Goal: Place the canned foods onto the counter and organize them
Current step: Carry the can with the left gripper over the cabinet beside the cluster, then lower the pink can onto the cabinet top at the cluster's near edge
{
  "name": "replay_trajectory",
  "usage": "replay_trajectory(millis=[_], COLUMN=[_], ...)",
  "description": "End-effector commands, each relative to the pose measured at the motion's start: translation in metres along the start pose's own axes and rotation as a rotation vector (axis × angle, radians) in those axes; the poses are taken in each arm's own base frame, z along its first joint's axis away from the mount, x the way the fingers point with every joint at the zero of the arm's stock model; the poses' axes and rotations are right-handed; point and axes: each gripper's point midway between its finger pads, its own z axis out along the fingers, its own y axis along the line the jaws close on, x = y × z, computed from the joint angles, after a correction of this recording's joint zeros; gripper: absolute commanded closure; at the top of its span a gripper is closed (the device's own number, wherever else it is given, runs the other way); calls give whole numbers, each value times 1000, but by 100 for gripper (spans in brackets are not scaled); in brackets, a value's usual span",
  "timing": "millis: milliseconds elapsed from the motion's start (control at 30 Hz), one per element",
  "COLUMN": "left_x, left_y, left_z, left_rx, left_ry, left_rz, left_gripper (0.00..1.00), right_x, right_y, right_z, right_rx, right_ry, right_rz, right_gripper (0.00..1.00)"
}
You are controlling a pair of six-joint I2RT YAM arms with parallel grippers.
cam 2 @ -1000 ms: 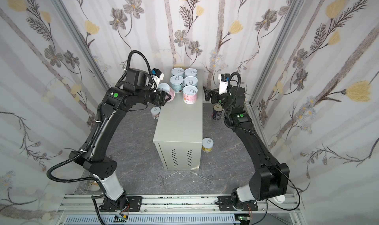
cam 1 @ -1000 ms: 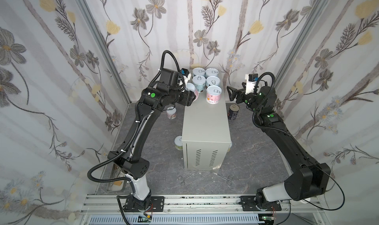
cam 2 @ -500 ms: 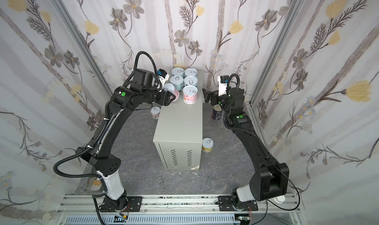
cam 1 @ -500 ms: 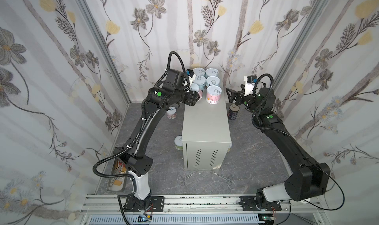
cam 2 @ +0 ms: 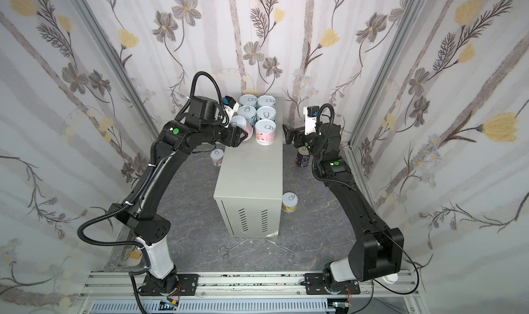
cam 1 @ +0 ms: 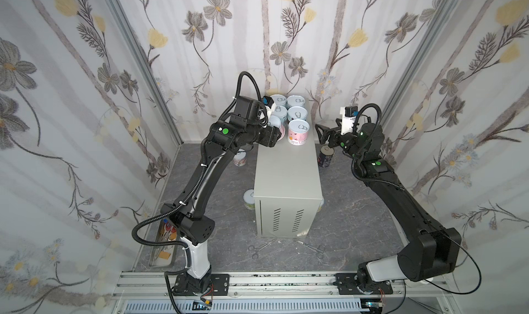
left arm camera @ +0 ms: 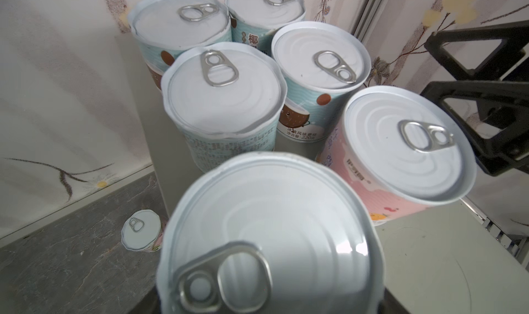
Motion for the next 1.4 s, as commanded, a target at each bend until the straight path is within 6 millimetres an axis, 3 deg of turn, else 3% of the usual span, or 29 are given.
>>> replay_trajectory(millis=[0, 467, 833, 1100, 1367], left_x=[-2, -4, -16, -31, -40], left_y=[2, -2, -7, -16, 14], left_z=[0, 4, -9, -29, -77], left_rx=[-16, 5, 21, 54, -53], left_ry=[-7, -13, -67, -145, -302], left_rz=[7, 15, 81, 139, 146], left_gripper=[29, 24, 19, 19, 25], right_x=[-8, -1, -4, 0, 2], right_y=[0, -2, 5, 4, 3], right_z=[-2, -2, -1, 1, 4], right_rx=[6, 18, -23, -13, 3], right_ry=[-28, -5, -6, 10, 29], right_rz=[-22, -38, -35, -21, -19], right_gripper=[0, 0, 0, 0, 0])
